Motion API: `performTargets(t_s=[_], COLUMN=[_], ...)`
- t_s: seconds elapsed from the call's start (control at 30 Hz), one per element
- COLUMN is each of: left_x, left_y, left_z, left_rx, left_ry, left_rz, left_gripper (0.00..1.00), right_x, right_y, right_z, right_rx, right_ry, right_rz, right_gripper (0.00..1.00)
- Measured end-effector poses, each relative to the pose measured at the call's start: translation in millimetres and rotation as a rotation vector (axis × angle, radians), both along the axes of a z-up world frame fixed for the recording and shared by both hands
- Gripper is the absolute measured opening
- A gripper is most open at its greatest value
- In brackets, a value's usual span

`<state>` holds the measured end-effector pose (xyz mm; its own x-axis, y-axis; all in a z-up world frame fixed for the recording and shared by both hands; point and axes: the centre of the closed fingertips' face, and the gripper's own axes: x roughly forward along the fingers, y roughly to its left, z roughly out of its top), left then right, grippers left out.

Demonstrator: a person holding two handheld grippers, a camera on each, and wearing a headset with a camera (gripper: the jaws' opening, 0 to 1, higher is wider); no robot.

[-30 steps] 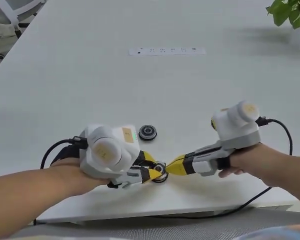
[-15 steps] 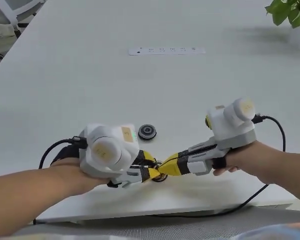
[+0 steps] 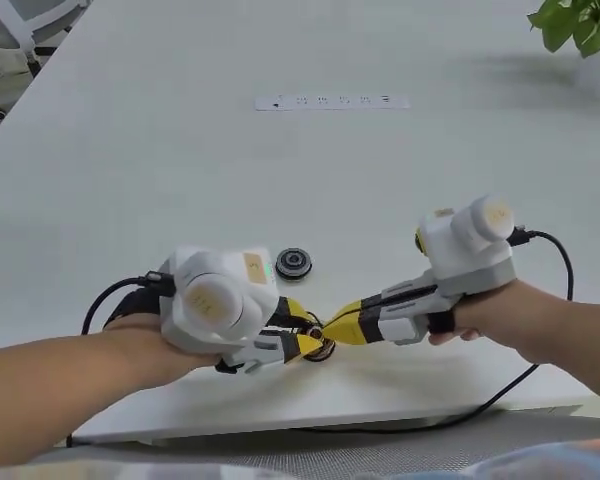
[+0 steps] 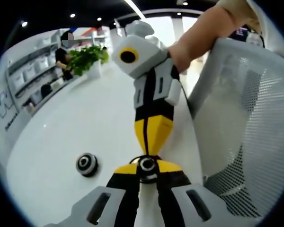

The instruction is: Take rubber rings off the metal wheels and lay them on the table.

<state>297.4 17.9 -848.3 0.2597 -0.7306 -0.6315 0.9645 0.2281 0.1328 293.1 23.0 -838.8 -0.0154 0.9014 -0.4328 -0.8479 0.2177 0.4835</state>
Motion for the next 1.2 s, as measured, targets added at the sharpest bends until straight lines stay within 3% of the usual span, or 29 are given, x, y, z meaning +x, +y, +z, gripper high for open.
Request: performTargets(t_s=[0.13, 0.17, 0.23, 0.33, 0.5, 0.7, 0.8, 1.03, 1.2], left_x=[1.0, 1.1, 0.4, -1.7, -2.6, -7.1, -8.8, -11.0, -10.3], left_y=[0.2, -0.2, 0.5, 1.8, 2.8, 2.5, 2.7, 12.1, 23.2], left_z=[0.5, 1.6, 2.8, 3.7, 13.6, 28.0, 36.9, 52.8, 56.1], left_rx=[-0.002, -0.006, 0.016, 0.017, -0.017, -0.074, -0.097, -0.141, -0.142], left_ry=[0.025, 0.022, -0.016, -0.008, -0.007, 0.016, -0.013, -0.014, -0.019], left_rz=[0.011, 0.012, -0.020, -0.026, -0.020, -0.012, -0.020, -0.003, 0.008], left_gripper=[0.14, 0.15, 0.15, 0.16, 0.20, 0.23, 0.23, 0.27, 0.34], right_x=[-0.5, 0.3, 1.1, 1.7, 2.5, 3.5, 4.5, 3.4, 2.0], right_y=[1.1, 1.0, 1.3, 1.5, 2.3, 2.3, 2.2, 4.8, 8.6], right_z=[1.7, 2.5, 4.5, 6.5, 11.1, 14.9, 18.4, 30.7, 36.1], right_rx=[0.005, 0.006, 0.010, 0.013, 0.026, 0.036, 0.043, 0.061, 0.069], right_ry=[-0.010, -0.012, -0.014, -0.021, -0.018, -0.030, -0.032, -0.046, -0.057], right_rz=[0.001, -0.001, -0.004, -0.005, -0.012, -0.015, -0.020, -0.026, -0.022], right_gripper=[0.00, 0.00, 0.00, 0.00, 0.00, 0.00, 0.00, 0.00, 0.00])
